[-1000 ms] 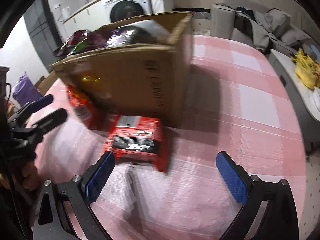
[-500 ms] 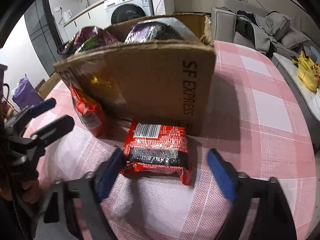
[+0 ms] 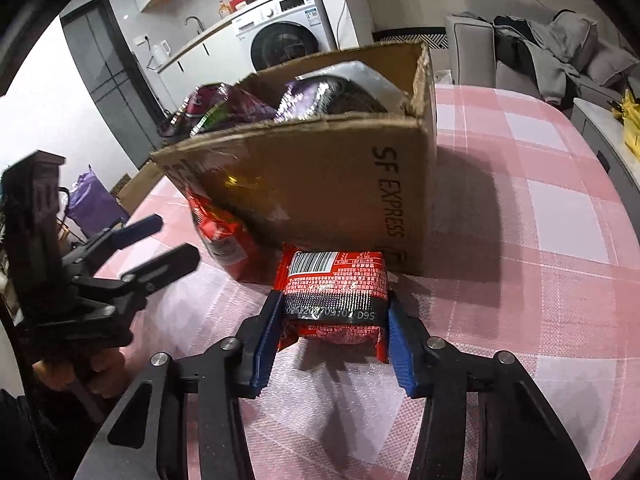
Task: Organize snacks
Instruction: 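Grasp the red barcode pack with the right gripper while the left gripper grasps the red black-striped bag, then lift both red packs and carry them over the cardboard box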
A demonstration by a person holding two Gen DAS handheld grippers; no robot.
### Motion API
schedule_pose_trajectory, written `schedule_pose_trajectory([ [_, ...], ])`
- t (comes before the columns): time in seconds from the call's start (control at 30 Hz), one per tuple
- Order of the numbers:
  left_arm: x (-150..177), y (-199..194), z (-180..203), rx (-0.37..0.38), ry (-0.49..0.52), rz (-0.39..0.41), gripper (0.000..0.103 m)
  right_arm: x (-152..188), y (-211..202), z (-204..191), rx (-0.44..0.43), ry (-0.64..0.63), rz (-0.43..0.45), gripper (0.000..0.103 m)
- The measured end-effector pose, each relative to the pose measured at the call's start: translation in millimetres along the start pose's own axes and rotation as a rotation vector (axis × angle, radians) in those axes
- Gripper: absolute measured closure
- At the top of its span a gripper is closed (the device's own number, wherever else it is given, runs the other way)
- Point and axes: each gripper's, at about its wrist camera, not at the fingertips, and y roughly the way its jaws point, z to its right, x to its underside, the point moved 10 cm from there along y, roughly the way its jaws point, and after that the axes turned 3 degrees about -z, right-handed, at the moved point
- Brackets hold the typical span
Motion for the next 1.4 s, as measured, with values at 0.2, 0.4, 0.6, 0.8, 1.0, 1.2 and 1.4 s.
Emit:
schedule_pose_trajectory([
  [0.2, 1.5, 8.3, 2.3, -0.016, 0.032, -0.028, 0.001, -1.1, -9.2, 4.4, -0.012, 0.013, 0.016, 0.054],
  [0.4, -2.1, 17.0, 13.3, -0.056, 0.067, -0.038, 0.002, 3.3, -8.3, 16.5, -0.035, 0.041, 0.007, 0.054],
  [0.6, -6.5, 25.0, 26.4, -0.102, 0.101, -0.05, 0.002, 6.7, -6.9, 21.5, -0.048, 0.063, 0.01, 0.054],
  [0.8, -9.1, 35.1, 53.6, -0.105, 0.142, -0.063, 0.019, 4.2, -9.9, 23.3, -0.054, 0.072, 0.018, 0.054],
  [1.0, -10.2, 42.2, 66.2, -0.072, 0.133, -0.081, 0.055, 2.8, -11.7, 17.2, -0.054, 0.068, 0.025, 0.054],
  [1.2, -7.6, 39.9, 63.6, -0.037, 0.092, -0.078, 0.057, 1.4, -13.6, 11.6, -0.055, 0.052, 0.03, 0.054],
  [1.4, 0.4, 31.9, 60.3, -0.026, 0.082, -0.07, 0.057, 1.1, -16.2, 3.3, -0.051, 0.036, 0.036, 0.054],
])
